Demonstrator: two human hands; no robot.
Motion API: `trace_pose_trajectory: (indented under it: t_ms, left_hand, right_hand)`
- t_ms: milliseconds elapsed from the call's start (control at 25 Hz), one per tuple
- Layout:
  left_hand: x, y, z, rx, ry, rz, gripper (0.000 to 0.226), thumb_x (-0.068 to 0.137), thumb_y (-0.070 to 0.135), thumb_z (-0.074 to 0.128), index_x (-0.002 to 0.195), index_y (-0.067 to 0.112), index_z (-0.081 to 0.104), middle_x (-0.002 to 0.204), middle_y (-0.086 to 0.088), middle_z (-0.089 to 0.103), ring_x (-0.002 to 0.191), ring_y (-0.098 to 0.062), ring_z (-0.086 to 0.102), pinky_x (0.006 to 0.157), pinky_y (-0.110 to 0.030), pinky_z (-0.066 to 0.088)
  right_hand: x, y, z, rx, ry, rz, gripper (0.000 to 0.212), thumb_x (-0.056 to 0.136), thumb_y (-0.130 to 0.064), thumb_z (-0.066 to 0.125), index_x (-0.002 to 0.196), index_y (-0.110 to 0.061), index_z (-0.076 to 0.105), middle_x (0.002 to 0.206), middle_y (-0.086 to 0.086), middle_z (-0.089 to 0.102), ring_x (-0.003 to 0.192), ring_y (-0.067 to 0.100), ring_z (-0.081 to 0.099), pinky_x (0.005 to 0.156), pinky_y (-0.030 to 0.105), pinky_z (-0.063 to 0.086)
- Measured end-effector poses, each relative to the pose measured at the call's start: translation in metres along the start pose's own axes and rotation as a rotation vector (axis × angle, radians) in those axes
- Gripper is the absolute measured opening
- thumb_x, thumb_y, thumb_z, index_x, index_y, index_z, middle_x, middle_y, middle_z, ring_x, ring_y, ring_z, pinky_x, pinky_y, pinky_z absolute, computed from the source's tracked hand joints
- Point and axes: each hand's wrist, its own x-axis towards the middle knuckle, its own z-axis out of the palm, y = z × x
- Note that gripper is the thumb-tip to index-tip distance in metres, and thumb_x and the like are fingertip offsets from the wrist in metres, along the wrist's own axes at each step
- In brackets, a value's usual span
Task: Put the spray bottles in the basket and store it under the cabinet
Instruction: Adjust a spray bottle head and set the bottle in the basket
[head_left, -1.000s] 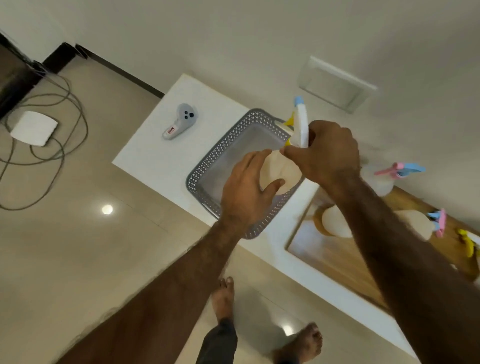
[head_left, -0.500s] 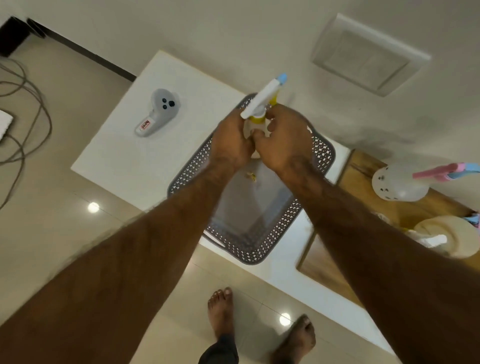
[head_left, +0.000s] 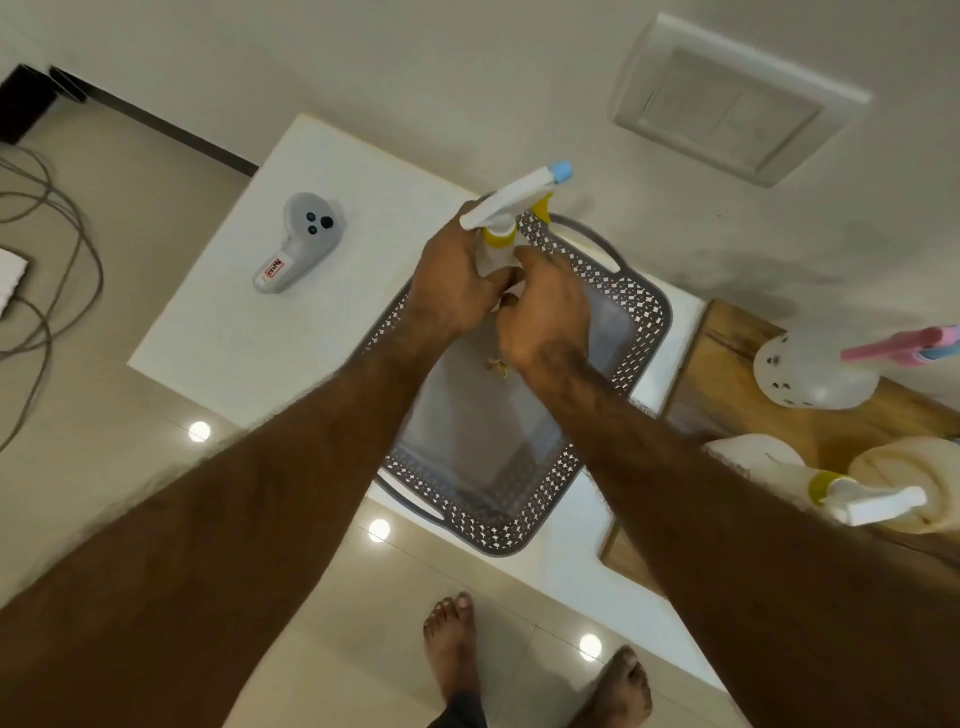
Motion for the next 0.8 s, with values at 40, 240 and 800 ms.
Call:
trace_pose_trajectory:
  t_ms: [40, 240, 800]
  left_hand:
    - [0.000, -0.001, 0.001, -0.005, 0.032, -0.008, 0.061, 0.083, 0.012, 0.084, 0.137, 0.005, 0.056, 0.121, 0.002, 0.059, 0.113, -0.014, 0.060, 0.087, -0.002, 0.042]
    - [0.009, 0.008, 0.000, 0.036, -0.023, -0.078, 0.056, 0.080, 0.012, 0.078, 0.132, 0.001, 0.060, 0.130, -0.015, 0.063, 0.119, -0.022, 0.061, 0.091, -0.020, 0.045]
    - [-0.001, 0.006, 0.003, 0.012, 0.225, -0.077, 0.044, 0.071, 0.032, 0.092, 0.100, 0.013, 0.066, 0.100, -0.001, 0.068, 0.090, -0.015, 0.060, 0.081, -0.032, 0.053]
  right_hand:
    - [-0.001, 0.002, 0.003, 0.004, -0.003, 0.008, 0.037, 0.084, -0.002, 0.055, 0.117, -0.015, 0.062, 0.116, 0.007, 0.062, 0.103, 0.027, 0.061, 0.085, 0.040, 0.054]
    - [-0.001, 0.008, 0.006, 0.061, -0.029, 0.052, 0.042, 0.087, -0.008, 0.059, 0.128, -0.017, 0.060, 0.124, 0.008, 0.063, 0.109, 0.028, 0.062, 0.091, 0.044, 0.056]
    - [-0.011, 0.014, 0.007, 0.153, -0.182, 0.073, 0.059, 0.079, -0.022, 0.056, 0.136, -0.031, 0.048, 0.108, 0.002, 0.070, 0.096, 0.028, 0.068, 0.082, 0.046, 0.060]
